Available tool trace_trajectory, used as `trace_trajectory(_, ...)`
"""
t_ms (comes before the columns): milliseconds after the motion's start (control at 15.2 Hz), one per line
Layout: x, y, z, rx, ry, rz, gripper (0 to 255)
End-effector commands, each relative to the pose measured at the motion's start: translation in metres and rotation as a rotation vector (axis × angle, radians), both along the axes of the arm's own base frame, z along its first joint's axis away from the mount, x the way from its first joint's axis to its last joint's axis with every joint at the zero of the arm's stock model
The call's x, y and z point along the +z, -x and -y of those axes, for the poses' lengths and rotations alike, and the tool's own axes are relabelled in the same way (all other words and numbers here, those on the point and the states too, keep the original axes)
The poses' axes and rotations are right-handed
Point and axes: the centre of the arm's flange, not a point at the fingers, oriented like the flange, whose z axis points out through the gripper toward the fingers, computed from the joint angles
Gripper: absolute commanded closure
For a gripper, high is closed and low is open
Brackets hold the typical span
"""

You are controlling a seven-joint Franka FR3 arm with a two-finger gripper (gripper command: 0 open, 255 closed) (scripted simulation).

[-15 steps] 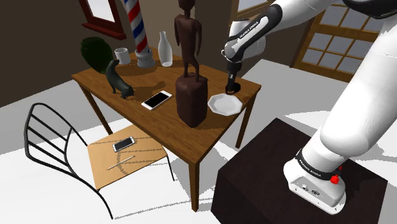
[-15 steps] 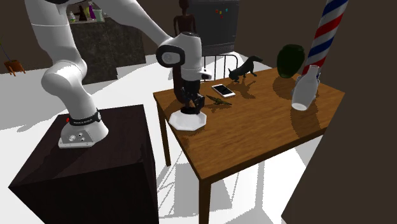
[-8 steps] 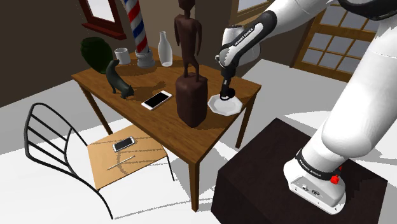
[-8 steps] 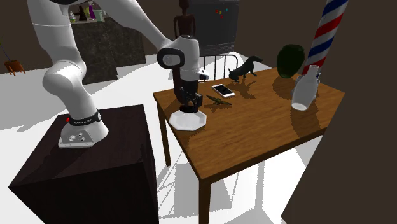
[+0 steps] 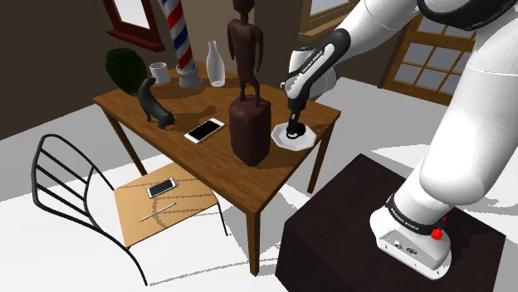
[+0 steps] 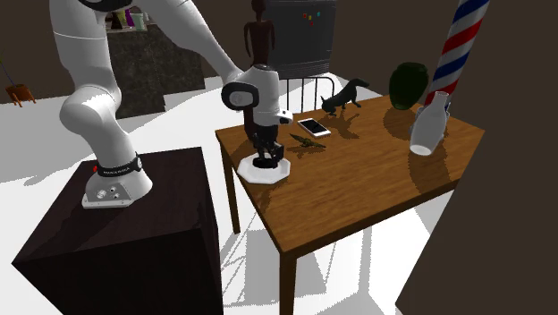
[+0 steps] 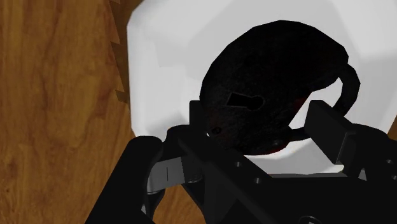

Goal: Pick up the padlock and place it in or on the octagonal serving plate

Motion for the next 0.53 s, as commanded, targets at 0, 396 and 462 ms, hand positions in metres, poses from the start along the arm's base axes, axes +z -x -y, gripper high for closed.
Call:
trace_trajectory(0,-0.0103,-0.0011,0.0002,0.0,0.0,0.001,255)
trace_trajectory(396,-0.0151,-0.0011,0.0002,0.0,0.0,0.001,255)
trace_trajectory(462,-0.0151,-0.0011,0.0002,0.0,0.0,0.001,255)
